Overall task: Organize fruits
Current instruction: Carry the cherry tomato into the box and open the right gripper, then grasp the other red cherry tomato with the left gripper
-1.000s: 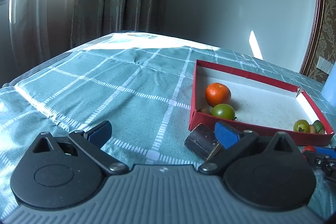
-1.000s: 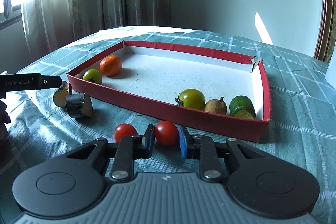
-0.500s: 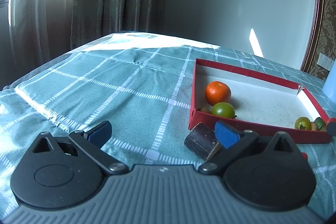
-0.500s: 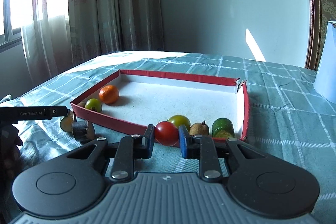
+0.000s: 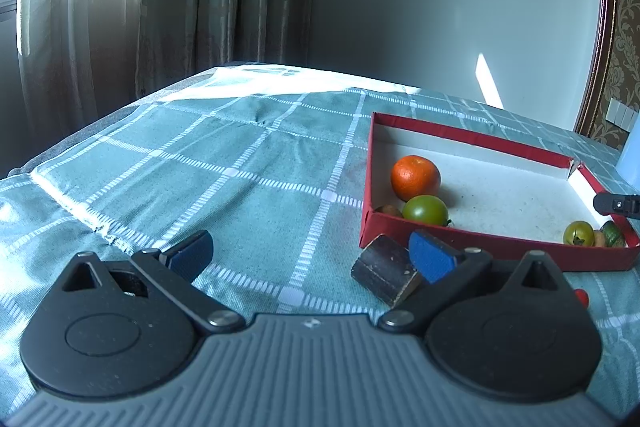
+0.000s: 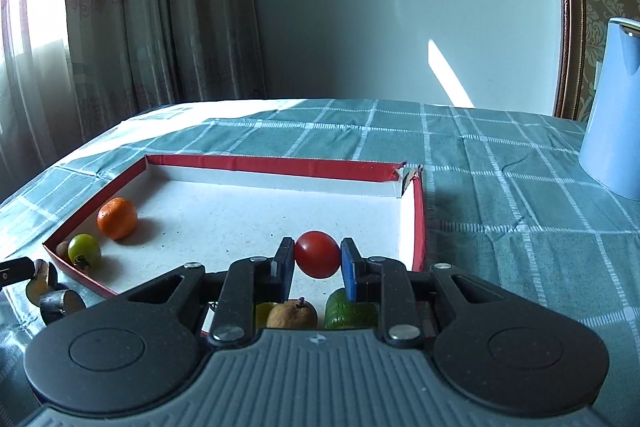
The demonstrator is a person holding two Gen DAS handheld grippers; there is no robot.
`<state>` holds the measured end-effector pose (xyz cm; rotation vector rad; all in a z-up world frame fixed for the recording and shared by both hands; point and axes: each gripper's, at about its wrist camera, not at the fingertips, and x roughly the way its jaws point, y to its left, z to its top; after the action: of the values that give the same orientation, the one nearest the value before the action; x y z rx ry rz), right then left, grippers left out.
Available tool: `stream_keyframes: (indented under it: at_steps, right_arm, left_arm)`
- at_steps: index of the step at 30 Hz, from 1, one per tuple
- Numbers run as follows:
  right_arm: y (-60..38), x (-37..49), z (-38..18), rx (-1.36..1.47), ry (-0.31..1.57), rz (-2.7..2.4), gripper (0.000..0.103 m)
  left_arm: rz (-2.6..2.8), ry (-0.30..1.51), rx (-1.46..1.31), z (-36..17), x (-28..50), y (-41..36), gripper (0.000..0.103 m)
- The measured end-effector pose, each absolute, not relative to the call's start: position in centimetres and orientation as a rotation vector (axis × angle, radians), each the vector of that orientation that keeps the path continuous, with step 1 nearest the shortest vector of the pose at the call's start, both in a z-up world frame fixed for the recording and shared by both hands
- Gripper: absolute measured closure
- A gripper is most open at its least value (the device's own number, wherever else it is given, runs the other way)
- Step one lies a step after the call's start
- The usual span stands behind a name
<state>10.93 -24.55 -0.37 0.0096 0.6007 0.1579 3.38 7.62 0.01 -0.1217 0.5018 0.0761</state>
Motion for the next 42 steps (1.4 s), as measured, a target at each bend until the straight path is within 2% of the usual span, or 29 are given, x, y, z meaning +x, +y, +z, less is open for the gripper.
stream_keyframes:
  at_steps: [16,19,21,31,42]
  right_arm:
    - [-24.5,11.4,-2.0,0.003,0.603,0.145,0.078]
    - [-24.8,11.2,-1.9,0.019,0.595,0.133,0.069]
    - [-25.2,11.0,-1.9,0.039,0.586,0.112,0.049]
    - [-26.6,6.1,-0.8,0.114,0.484,0.091,0.048]
    - [-27.9,1.8,-1.1,0.210,0.498,0.102,0.045]
  left_arm:
    - [0.075,0.500,-0.115,0.0,3.4,7.5,0.000]
    - [0.078,0.501,-0.119,0.0,3.4,7.6,0.000]
    - [0.077,0.502,-0.123,-0.1,3.4,7.7,0.000]
    - [0.097,0.501,-0.131,-0.1,3.3,7.9,0.000]
    - [0.093,0.439,-0.136,0.3,1.8,7.9,0.000]
